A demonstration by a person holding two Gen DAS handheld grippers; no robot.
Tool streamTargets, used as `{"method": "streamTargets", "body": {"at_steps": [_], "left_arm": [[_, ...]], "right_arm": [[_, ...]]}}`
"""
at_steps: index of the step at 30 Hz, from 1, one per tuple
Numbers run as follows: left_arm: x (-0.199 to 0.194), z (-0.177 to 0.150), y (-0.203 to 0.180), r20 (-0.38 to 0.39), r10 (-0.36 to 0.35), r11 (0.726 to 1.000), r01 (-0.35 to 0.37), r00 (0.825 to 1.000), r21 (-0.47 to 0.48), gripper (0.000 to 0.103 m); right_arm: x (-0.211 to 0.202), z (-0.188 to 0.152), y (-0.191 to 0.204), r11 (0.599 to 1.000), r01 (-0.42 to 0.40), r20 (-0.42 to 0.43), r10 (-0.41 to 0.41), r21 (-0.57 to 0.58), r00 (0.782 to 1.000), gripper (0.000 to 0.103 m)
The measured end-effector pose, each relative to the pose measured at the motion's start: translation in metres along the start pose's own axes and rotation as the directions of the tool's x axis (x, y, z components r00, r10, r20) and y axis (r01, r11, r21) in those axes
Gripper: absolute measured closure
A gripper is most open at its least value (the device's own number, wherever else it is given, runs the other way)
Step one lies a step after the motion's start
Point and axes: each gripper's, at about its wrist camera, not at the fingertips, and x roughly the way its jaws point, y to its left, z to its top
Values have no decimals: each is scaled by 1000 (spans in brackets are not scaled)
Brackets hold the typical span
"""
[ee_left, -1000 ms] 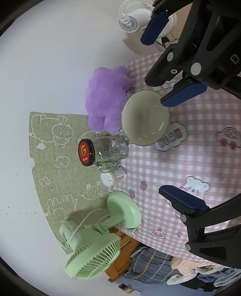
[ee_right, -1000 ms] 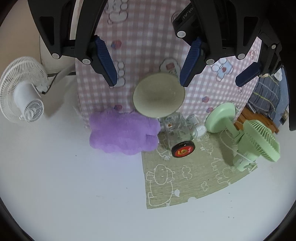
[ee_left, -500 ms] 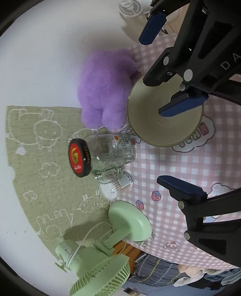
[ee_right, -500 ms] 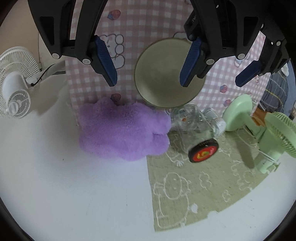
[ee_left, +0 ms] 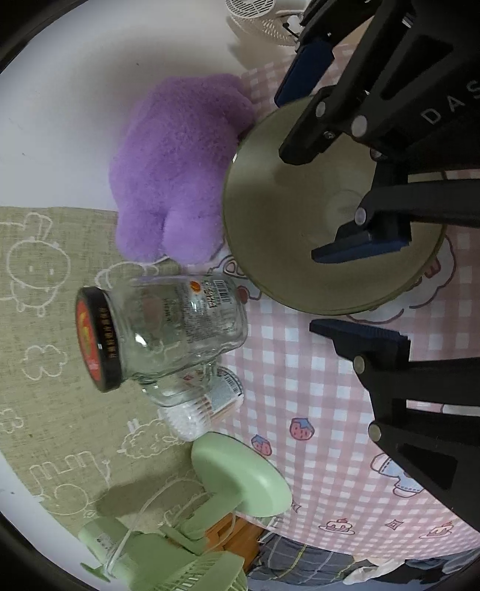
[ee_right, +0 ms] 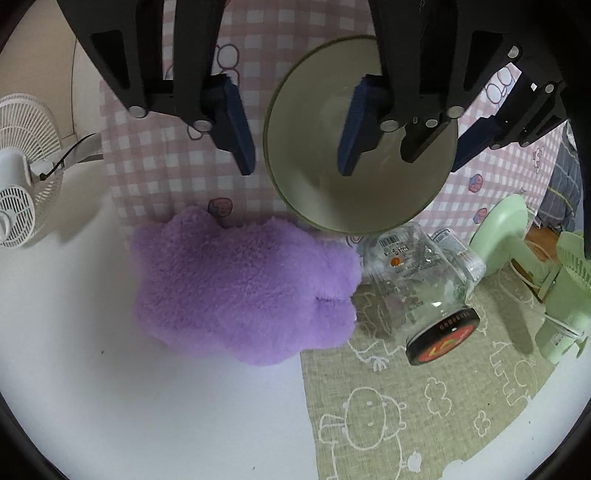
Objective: Organize plates and bowls
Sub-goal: 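Grasp the third bowl rim with both grippers, then lift the third bowl and carry it toward the other bowls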
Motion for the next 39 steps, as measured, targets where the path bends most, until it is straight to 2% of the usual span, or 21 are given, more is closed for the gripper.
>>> {"method": "streamTargets", "body": {"at_steps": [2, 4, 6, 12, 25, 31, 39], "left_arm": [[2, -1, 1, -6, 27, 1000, -27, 1000, 1, 84], [4, -2, 1, -9, 19, 1000, -19, 1000, -2, 88], [3, -1, 0, -12, 34, 999, -34, 999, 3, 88], [4, -2, 0, -22, 42, 999, -42, 999, 5, 88], [-15, -25, 0, -79, 24, 999, -22, 997, 24, 88], [-32, -38, 0, -87, 10, 1000, -8, 996, 28, 88], [-63, -46, 3, -62, -8, 999, 10, 998, 34, 87]], "right_arm": [[4, 0, 1, 1000, 3, -1, -3, -1, 1000, 62], [5, 0, 2, 1000, 18, 13, -18, -9, 1000, 66], [4, 0, 1, 1000, 28, 27, -28, -11, 999, 74], [4, 1, 0, 999, 34, 19, -33, -20, 999, 79], [-19, -21, 0, 999, 33, -28, -33, -11, 999, 79], [-37, -35, 1, 999, 38, -38, -38, -2, 999, 79], [-69, -45, 3, 998, 56, -18, -55, 5, 998, 79]]}}
